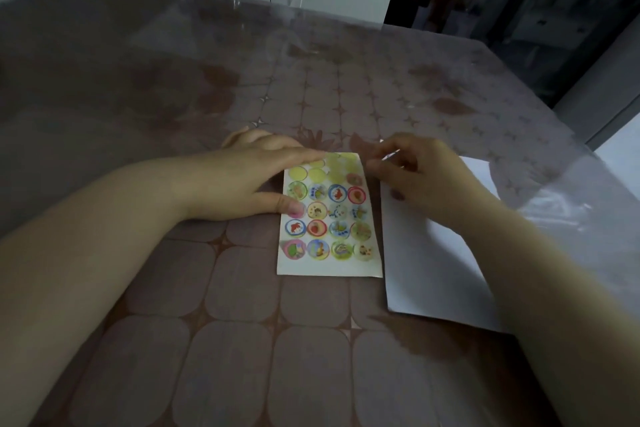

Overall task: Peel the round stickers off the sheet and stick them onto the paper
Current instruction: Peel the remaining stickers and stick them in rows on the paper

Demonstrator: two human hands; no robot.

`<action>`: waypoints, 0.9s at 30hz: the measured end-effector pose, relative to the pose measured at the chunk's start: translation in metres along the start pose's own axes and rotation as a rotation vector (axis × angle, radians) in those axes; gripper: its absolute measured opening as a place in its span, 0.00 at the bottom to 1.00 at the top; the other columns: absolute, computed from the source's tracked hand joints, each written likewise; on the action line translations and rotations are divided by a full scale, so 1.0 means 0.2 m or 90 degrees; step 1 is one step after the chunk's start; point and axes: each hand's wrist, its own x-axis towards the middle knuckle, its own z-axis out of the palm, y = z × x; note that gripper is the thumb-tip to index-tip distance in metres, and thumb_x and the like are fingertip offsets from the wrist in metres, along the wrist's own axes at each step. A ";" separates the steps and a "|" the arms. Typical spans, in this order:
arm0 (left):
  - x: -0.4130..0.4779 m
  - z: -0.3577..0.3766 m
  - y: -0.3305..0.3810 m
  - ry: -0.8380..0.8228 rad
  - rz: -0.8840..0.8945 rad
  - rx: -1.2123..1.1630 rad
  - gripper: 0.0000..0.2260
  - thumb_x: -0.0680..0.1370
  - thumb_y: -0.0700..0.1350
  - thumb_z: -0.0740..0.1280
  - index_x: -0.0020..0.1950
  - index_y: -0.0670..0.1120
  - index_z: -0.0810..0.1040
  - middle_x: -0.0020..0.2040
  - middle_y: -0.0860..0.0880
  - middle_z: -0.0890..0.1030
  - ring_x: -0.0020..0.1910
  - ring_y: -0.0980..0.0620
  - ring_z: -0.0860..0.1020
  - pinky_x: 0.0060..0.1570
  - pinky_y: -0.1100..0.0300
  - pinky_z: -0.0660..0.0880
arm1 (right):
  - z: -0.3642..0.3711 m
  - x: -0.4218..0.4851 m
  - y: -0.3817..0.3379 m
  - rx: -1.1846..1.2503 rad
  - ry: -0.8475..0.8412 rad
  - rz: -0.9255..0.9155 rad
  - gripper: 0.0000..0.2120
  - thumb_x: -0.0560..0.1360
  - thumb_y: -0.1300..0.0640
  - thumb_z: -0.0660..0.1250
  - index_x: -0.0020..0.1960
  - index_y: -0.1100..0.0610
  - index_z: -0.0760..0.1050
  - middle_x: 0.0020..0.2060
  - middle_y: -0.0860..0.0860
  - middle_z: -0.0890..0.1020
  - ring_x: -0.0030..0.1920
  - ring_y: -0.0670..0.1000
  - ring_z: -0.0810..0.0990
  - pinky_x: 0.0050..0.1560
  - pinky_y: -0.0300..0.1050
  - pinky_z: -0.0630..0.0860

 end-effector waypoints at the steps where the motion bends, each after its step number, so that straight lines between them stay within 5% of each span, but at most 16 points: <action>1: 0.00 0.00 0.01 -0.002 0.005 -0.007 0.31 0.66 0.71 0.56 0.66 0.72 0.48 0.70 0.61 0.59 0.62 0.66 0.51 0.66 0.63 0.46 | 0.00 0.00 0.00 0.030 0.017 0.017 0.06 0.75 0.50 0.64 0.47 0.51 0.76 0.38 0.49 0.83 0.36 0.47 0.79 0.43 0.45 0.79; 4: 0.00 0.00 0.00 0.000 0.016 -0.020 0.28 0.72 0.65 0.61 0.66 0.73 0.49 0.68 0.62 0.58 0.58 0.69 0.49 0.64 0.65 0.46 | 0.01 -0.02 -0.02 0.104 0.028 0.029 0.05 0.75 0.50 0.64 0.45 0.51 0.76 0.35 0.46 0.83 0.30 0.39 0.77 0.38 0.36 0.76; 7: 0.00 -0.01 0.01 -0.009 0.008 -0.029 0.30 0.72 0.62 0.64 0.67 0.73 0.49 0.66 0.62 0.58 0.60 0.65 0.52 0.62 0.66 0.49 | 0.03 -0.04 -0.03 0.154 0.019 -0.014 0.05 0.71 0.53 0.70 0.42 0.45 0.75 0.40 0.44 0.80 0.36 0.37 0.76 0.33 0.24 0.69; 12: -0.01 0.00 0.00 0.005 0.015 -0.022 0.31 0.68 0.70 0.60 0.66 0.77 0.45 0.64 0.63 0.56 0.67 0.59 0.53 0.65 0.63 0.51 | 0.01 -0.05 -0.06 0.305 0.023 0.010 0.09 0.71 0.62 0.70 0.41 0.49 0.75 0.43 0.48 0.79 0.30 0.37 0.78 0.28 0.26 0.68; 18: -0.01 -0.01 0.02 0.006 0.011 -0.011 0.31 0.68 0.64 0.59 0.66 0.76 0.46 0.66 0.61 0.54 0.68 0.60 0.52 0.66 0.62 0.52 | 0.03 -0.03 -0.04 0.162 0.057 0.012 0.05 0.72 0.57 0.70 0.44 0.48 0.79 0.34 0.39 0.80 0.25 0.38 0.73 0.28 0.25 0.66; 23: -0.02 -0.01 0.02 0.007 0.015 -0.011 0.32 0.69 0.68 0.61 0.67 0.73 0.47 0.62 0.63 0.55 0.66 0.60 0.53 0.64 0.64 0.51 | 0.05 -0.02 -0.04 0.025 0.032 -0.012 0.08 0.73 0.52 0.67 0.52 0.48 0.77 0.42 0.39 0.78 0.36 0.37 0.73 0.36 0.31 0.67; 27: -0.01 0.00 0.00 -0.017 0.028 0.040 0.33 0.62 0.72 0.47 0.67 0.72 0.42 0.73 0.63 0.51 0.68 0.67 0.46 0.69 0.59 0.40 | 0.07 -0.02 -0.06 0.051 -0.015 -0.027 0.14 0.68 0.51 0.72 0.53 0.46 0.75 0.45 0.39 0.79 0.45 0.41 0.76 0.43 0.31 0.70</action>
